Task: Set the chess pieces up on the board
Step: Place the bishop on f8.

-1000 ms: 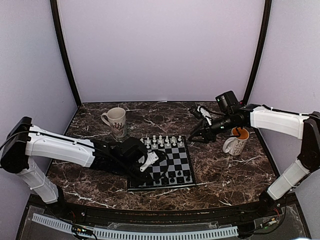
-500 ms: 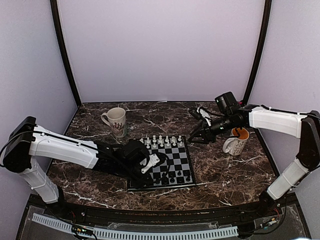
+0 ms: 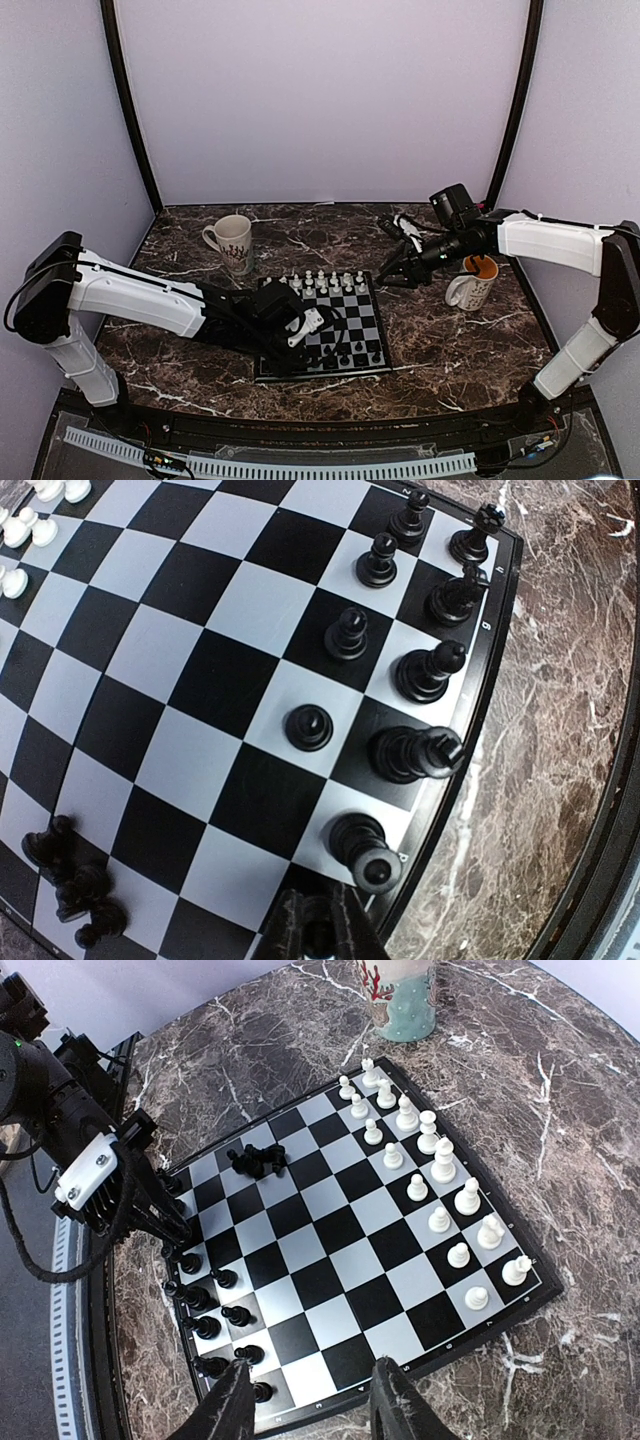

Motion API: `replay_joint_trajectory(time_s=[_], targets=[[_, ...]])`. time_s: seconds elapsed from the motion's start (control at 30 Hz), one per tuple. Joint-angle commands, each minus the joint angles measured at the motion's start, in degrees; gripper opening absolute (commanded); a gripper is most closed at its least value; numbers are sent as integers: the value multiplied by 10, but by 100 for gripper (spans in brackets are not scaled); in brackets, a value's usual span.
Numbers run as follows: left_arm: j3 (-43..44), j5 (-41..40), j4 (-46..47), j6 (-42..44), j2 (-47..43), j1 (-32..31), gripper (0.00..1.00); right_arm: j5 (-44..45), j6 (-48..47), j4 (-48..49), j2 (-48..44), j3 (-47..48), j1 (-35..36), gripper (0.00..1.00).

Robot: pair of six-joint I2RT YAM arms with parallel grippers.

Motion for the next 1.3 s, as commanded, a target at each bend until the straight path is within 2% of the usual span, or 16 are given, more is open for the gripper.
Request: replay_joint_trajectory(time_s=[0.0,0.5,0.63,0.83,0.97,1.13,1.27], targets=[[13,-6,-14,-4,2,-3,12,-9,-6,6,1,-5,-3,40],[12,-13,-45,-15,-29,-3,25,-16,-5,1,0,-2,-3,40],[13,-22,-58,-21,-75,-3,32,-8,-9,-12,2,15,-3,41],[7,-59,-60,-26,-164,2,40,64,-15,-49,13,84,-3,39],[21,-85,-87,-75,-179,40,43,81,-18,-79,31,130,2,39],[18,-71,-107,-138,-148,115,44,86,-29,-116,68,182,18,37],[29,-70,-118,-143,-106,126,40,86,-25,-114,75,179,28,37]])
